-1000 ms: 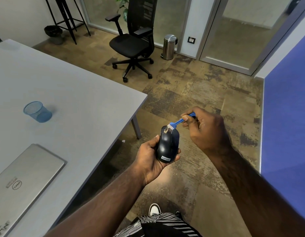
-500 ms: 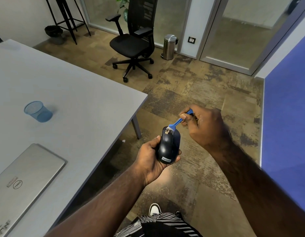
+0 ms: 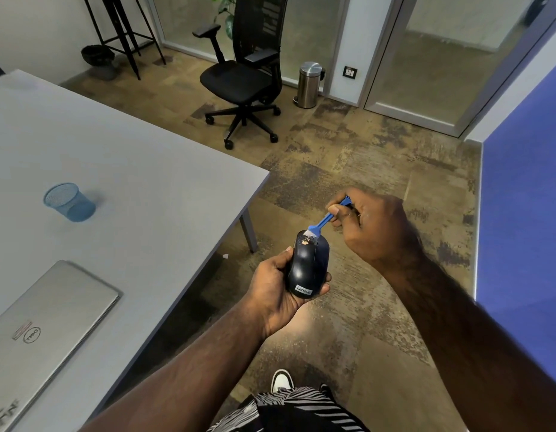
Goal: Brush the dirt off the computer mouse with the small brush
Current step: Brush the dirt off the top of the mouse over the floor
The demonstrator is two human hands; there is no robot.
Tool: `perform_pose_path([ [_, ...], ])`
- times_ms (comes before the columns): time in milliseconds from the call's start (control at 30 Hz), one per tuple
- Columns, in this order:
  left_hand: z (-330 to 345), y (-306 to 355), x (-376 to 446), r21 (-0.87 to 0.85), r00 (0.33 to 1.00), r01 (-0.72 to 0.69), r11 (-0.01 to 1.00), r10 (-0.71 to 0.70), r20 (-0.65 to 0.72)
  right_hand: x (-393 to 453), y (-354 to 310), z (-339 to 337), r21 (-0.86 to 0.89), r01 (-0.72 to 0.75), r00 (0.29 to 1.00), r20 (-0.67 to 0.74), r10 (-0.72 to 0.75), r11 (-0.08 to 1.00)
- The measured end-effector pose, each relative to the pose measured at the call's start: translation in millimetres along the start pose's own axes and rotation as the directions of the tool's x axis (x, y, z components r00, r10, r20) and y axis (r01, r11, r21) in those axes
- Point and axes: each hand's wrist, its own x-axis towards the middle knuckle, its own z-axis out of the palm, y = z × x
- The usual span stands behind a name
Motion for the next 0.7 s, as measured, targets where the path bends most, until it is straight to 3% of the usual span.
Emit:
perform_pose_path([
  [200, -1.8, 0.9, 0.4, 0.011, 1.0, -0.01, 1.0, 0.01, -0.017, -3.6, -4.1, -0.6, -0.002, 0.058, 0.997, 0.041, -0.058, 0.998],
  [333, -1.3, 0.2, 0.7, 0.008, 1.0, -0.004, 1.0, 0.004, -0.017, 1.0, 0.4, -2.7, 0.014, -0.022, 1.0, 0.016, 0.022, 1.0],
  [433, -2.3, 1.1, 1.2, 0.021, 1.0, -0.01, 1.0, 0.01, -0.013, -0.2, -4.3, -4.4, 0.045, 0.032, 0.996, 0.087, -0.036, 0.998],
  [567, -2.7, -0.4, 1.5, 0.026, 1.0, -0.006, 1.0, 0.007, -0.02, 5.2, 1.5, -10.0, 0.007, -0.033, 0.996, 0.082, 0.033, 0.999],
  [700, -2.7, 0.4, 2.9, 0.025, 1.0, -0.007, 1.0, 0.008, -0.018, 5.6, -2.6, -11.5, 0.031, -0.007, 0.987, 0.161, 0.002, 0.999],
])
